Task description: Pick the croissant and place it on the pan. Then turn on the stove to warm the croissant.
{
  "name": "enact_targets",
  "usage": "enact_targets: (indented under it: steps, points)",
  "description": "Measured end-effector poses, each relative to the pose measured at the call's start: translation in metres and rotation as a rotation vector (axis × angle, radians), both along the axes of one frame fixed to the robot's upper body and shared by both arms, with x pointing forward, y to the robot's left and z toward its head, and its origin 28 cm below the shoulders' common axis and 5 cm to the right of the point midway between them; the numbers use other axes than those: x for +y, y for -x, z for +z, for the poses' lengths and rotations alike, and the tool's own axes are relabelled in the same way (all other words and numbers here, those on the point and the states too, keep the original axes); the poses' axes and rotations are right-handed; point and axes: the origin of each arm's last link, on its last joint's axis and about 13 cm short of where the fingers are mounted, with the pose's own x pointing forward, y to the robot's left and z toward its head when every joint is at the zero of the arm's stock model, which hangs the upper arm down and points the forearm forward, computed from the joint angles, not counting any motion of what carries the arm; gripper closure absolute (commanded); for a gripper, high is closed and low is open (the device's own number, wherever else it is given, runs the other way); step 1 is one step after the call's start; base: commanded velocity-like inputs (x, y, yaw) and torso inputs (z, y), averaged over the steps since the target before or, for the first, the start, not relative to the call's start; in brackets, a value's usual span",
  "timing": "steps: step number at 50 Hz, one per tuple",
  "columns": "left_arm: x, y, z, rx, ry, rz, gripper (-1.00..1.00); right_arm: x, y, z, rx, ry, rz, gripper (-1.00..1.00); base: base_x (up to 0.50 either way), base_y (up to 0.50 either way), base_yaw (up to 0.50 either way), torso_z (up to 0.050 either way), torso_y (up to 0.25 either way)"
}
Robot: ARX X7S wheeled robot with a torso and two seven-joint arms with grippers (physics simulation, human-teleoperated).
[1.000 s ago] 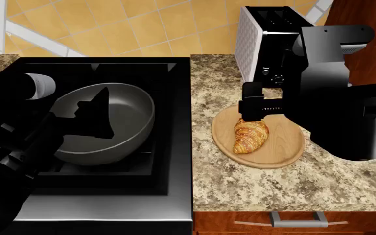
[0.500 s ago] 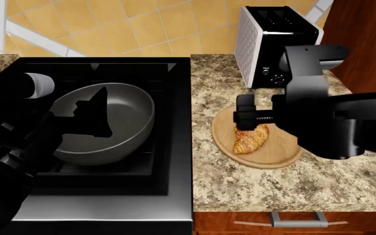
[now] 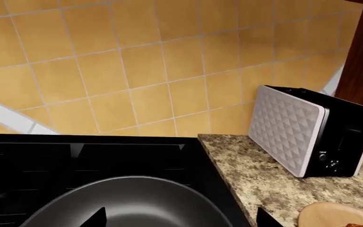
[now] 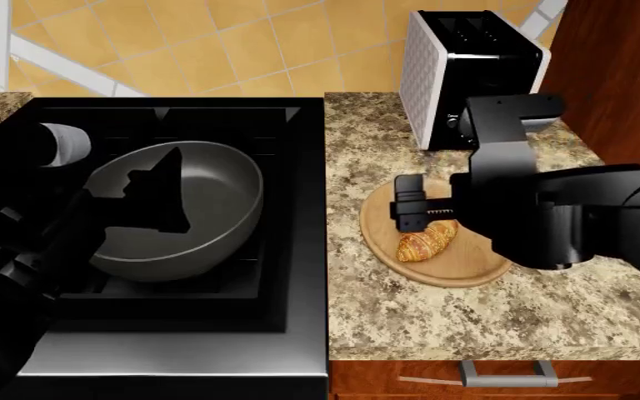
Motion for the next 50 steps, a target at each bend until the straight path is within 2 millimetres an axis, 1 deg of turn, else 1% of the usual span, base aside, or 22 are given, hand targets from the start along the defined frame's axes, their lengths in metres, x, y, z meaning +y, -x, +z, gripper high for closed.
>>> enact_targets:
  steps: [21,50]
  points:
    - [0.001,-0.004,-0.002,-0.002,-0.009,0.009,-1.0,0.0,-0.013,-0.013,0.035,0.01,0.006,-1.0,0.0,0.0,0.0,0.0,0.0]
    - [0.002,-0.008,-0.005,0.007,-0.012,0.013,-1.0,0.001,-0.018,-0.031,0.104,0.013,0.022,-1.0,0.0,0.0,0.0,0.0,0.0]
